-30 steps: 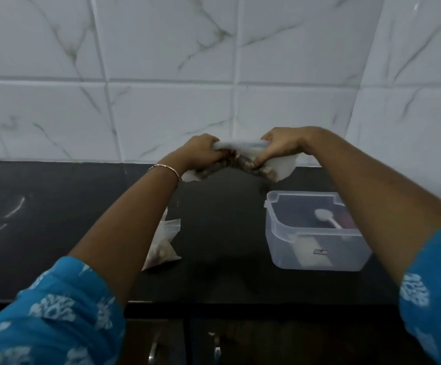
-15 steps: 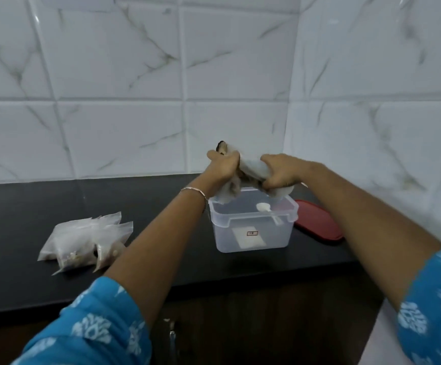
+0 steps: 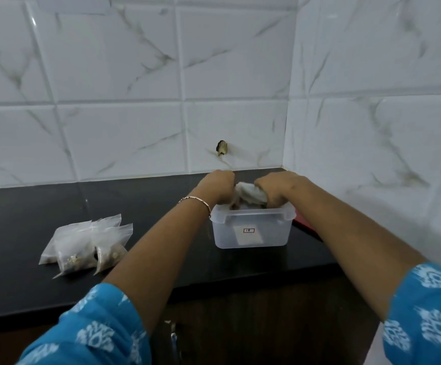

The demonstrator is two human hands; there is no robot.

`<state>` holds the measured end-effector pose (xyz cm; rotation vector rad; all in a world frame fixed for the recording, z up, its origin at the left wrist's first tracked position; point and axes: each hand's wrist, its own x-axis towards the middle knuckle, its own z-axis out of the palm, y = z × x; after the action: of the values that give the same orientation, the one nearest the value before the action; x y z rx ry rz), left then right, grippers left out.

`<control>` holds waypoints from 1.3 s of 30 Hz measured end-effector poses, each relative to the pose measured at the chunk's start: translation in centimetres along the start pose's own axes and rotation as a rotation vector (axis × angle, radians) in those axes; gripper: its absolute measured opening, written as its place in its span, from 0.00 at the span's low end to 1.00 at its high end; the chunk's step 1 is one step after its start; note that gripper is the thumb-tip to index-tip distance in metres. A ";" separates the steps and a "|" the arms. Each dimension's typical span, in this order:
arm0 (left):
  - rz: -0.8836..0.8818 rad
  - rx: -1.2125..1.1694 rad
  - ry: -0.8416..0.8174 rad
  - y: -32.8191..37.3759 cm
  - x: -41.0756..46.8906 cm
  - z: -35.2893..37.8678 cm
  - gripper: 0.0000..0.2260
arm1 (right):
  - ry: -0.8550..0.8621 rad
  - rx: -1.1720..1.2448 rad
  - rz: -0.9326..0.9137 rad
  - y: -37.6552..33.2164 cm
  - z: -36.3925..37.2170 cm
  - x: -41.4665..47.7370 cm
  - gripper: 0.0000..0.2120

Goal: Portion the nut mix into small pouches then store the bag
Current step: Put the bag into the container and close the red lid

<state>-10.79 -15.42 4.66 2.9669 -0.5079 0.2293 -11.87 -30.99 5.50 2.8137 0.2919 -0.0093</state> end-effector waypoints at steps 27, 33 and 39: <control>0.124 0.303 -0.366 1.4 1.0 0.8 0.15 | -0.150 0.202 0.017 -0.9 2.3 2.5 0.04; 0.160 0.169 -0.231 0.3 0.3 0.3 0.14 | -0.117 0.174 0.023 -1.2 0.2 0.9 0.08; -0.035 -0.200 0.400 -6.4 -3.8 -2.5 0.09 | 0.630 0.338 -0.040 -8.3 -3.8 -0.6 0.10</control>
<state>-12.46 -7.81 5.83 2.6339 -0.3984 0.7044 -14.25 -22.19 6.64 3.0638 0.5256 0.9074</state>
